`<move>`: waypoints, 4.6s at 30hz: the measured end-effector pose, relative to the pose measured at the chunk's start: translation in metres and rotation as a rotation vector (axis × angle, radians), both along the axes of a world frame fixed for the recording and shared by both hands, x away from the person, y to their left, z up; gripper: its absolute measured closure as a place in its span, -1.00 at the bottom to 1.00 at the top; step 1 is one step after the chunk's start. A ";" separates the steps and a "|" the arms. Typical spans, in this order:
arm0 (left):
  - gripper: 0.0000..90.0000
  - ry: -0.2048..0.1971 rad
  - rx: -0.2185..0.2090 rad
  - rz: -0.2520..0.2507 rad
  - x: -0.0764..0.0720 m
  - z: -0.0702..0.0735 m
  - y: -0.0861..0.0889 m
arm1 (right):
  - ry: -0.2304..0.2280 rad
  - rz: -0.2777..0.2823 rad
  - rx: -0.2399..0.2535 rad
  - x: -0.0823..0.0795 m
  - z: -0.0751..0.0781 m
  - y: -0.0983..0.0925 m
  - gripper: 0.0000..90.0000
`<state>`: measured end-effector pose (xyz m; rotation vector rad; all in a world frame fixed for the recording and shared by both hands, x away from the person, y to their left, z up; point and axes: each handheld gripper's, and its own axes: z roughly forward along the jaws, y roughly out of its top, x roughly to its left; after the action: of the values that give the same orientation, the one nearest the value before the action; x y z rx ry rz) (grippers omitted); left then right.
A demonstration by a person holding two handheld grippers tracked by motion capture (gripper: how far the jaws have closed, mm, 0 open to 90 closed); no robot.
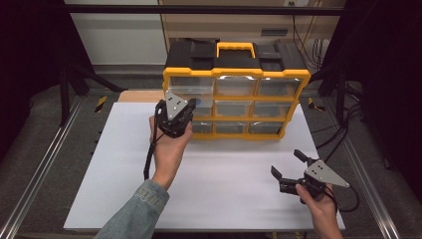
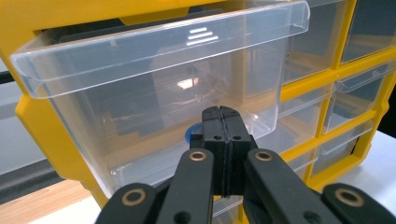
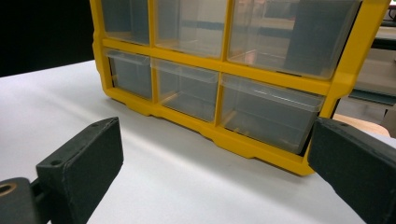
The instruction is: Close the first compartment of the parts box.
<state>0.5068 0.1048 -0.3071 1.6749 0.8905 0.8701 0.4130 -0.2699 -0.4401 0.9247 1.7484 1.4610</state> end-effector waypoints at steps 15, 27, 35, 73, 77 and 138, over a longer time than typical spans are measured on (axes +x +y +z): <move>1.00 -0.004 0.012 0.014 0.005 0.000 0.002 | -0.007 0.008 -0.014 -0.002 0.002 0.003 -0.91; 1.00 -0.015 0.007 0.025 0.010 -0.001 0.001 | -0.011 0.009 -0.016 -0.002 0.002 0.003 -0.91; 1.00 -0.017 0.003 0.025 0.013 -0.001 0.002 | -0.010 0.009 -0.020 -0.002 0.002 0.003 -0.91; 1.00 -0.043 -0.007 0.052 0.021 0.002 0.001 | -0.012 0.009 -0.023 -0.002 0.002 0.004 -0.91; 1.00 -0.032 0.004 0.054 0.022 0.003 0.000 | -0.009 0.008 -0.023 -0.002 0.002 0.004 -0.91; 1.00 -0.043 -0.008 0.084 0.036 0.006 0.001 | -0.001 0.024 -0.030 0.001 0.000 0.009 -0.90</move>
<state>0.5427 0.1060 -0.3012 1.6156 0.9395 0.9545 0.4137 -0.2609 -0.4404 0.8904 1.7809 1.4466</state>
